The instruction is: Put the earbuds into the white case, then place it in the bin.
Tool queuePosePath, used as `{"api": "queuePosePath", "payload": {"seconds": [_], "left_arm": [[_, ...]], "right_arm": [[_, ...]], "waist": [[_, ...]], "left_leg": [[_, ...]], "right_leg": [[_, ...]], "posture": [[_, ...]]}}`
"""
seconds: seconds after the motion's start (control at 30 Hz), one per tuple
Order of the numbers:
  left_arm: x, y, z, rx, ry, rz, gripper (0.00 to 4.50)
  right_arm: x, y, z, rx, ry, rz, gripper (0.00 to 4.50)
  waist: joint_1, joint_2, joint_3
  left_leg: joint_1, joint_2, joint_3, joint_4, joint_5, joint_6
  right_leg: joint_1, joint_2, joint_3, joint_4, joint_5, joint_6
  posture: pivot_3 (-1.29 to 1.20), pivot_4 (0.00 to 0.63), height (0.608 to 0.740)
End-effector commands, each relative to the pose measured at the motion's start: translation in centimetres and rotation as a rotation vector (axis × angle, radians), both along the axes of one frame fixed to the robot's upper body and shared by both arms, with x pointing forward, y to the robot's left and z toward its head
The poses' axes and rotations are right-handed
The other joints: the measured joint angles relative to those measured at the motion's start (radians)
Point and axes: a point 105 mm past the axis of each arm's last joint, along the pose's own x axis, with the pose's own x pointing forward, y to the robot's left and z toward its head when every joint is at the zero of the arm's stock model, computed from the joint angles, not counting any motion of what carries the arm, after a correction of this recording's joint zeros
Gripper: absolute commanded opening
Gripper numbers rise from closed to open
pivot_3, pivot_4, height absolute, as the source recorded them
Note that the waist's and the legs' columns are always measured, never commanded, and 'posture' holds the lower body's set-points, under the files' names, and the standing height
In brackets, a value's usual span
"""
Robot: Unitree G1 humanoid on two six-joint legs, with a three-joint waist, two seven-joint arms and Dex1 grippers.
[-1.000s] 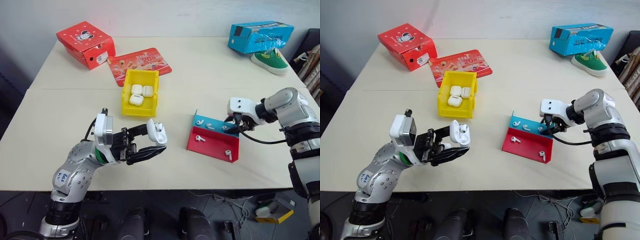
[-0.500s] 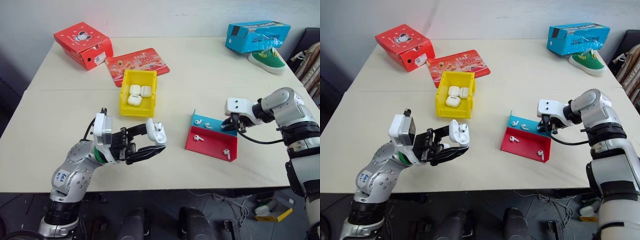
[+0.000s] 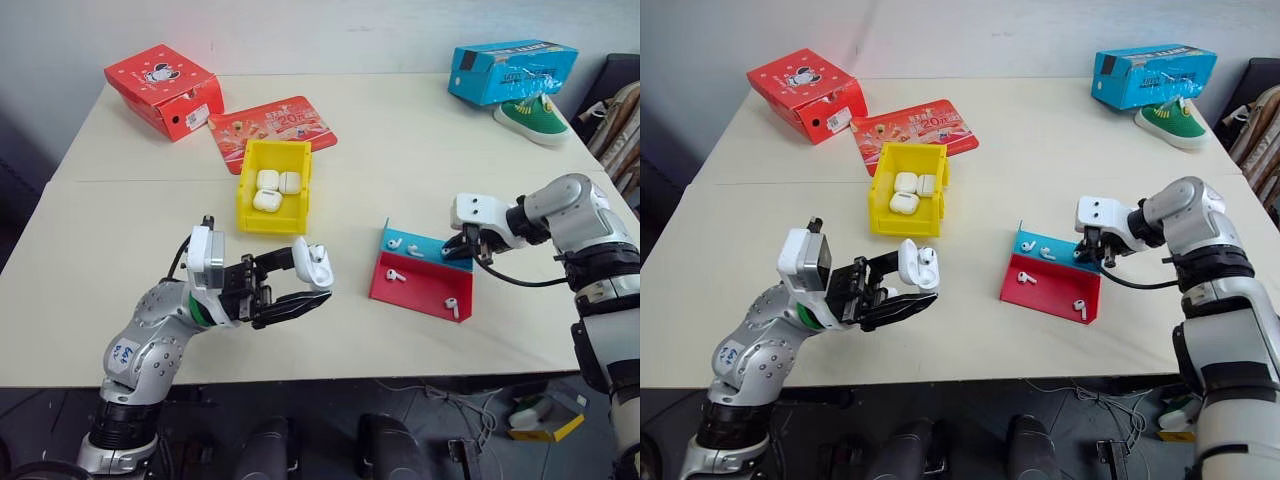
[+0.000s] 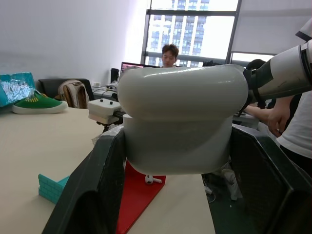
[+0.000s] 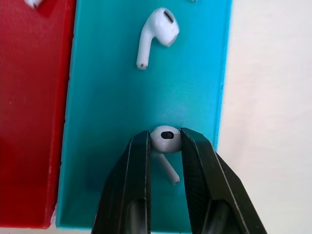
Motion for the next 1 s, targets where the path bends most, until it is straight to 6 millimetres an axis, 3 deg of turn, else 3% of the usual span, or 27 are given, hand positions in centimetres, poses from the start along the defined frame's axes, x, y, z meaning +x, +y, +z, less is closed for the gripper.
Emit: {"api": "queuePosePath", "payload": {"seconds": [0.03,0.1,0.17,0.33,0.63,1.0], "left_arm": [[-0.2,-0.5,1.2,-0.035,-0.053,-0.029,2.78],[0.3,-0.7,1.5,-0.045,-0.062,-0.03,2.78],[0.6,-1.0,1.6,-0.05,-0.07,-0.032,2.78],[1.5,-2.0,1.8,-0.047,-0.094,-0.042,2.78],[2.1,-3.9,2.0,-0.045,-0.116,-0.082,2.78],[1.9,-4.4,2.3,-0.079,-0.117,-0.091,2.78]], "right_arm": [[-1.8,2.1,7.1,0.327,-0.053,0.091,0.47],[-3.9,4.2,10.3,0.611,0.004,0.156,0.47],[-6.2,6.0,12.0,0.802,0.086,0.221,0.47],[-11.3,9.5,13.7,1.096,0.392,0.314,0.47],[-13.8,13.0,11.1,1.157,0.478,0.319,0.47],[-13.9,13.7,9.0,1.096,0.476,0.279,0.47]], "waist": [[0.001,0.001,0.001],[0.002,0.002,0.001],[0.005,0.001,0.001],[0.017,0.001,0.001],[0.027,0.001,0.0],[0.025,0.001,0.0]], "left_leg": [[0.0,0.0,0.0,0.0,0.0,0.0],[0.0,0.0,-0.001,0.0,0.0,0.0],[0.0,0.0,-0.003,0.0,0.0,0.0],[-0.001,0.0,-0.005,0.002,0.0,0.0],[-0.002,-0.002,-0.005,0.001,-0.001,0.001],[-0.002,-0.002,-0.003,0.001,-0.001,0.002]], "right_leg": [[0.0,0.0,0.0,0.0,0.0,0.0],[0.0,0.0,0.0,0.0,0.0,0.0],[0.0,0.0,-0.001,0.001,0.0,0.0],[0.001,-0.001,-0.003,0.002,0.0,-0.001],[0.0,-0.001,-0.001,0.003,0.0,-0.001],[-0.001,0.0,0.0,0.003,0.0,-0.001]], "posture": [[0.0,0.15,0.74],[0.0,0.15,0.74],[0.0,0.15,0.74],[0.0,0.15,0.74],[0.0,0.15,0.74],[0.0,0.15,0.74]]}}
